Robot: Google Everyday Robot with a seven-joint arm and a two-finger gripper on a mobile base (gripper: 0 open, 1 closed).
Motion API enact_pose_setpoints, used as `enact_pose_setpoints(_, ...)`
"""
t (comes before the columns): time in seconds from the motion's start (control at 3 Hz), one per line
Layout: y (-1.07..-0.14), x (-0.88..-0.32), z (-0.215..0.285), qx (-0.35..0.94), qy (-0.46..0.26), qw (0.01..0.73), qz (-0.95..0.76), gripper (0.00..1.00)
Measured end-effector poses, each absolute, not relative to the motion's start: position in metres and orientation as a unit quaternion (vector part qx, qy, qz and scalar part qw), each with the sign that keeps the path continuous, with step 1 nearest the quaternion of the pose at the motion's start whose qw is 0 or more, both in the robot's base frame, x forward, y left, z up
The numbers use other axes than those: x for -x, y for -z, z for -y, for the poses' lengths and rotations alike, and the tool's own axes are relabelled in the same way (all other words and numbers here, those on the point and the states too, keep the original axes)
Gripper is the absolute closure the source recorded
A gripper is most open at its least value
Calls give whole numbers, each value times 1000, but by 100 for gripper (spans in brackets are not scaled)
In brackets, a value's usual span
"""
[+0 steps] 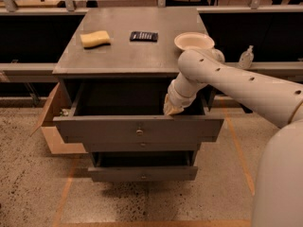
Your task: Open top drawer
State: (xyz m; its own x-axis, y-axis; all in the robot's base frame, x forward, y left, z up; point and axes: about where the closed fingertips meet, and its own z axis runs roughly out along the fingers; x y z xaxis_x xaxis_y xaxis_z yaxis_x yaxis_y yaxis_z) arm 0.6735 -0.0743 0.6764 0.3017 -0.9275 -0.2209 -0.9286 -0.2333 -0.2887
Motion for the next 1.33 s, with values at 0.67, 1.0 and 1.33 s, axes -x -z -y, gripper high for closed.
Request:
enact_pose_setpoints(0.67, -656, -642, 81, 785, -24, 142, -602, 100)
enact_pose_setpoints(1.0, -658, -611, 85, 787, -40, 117, -604, 100)
enact_pose_setpoints(1.33, -657, -572, 84, 792, -63, 102, -599, 100)
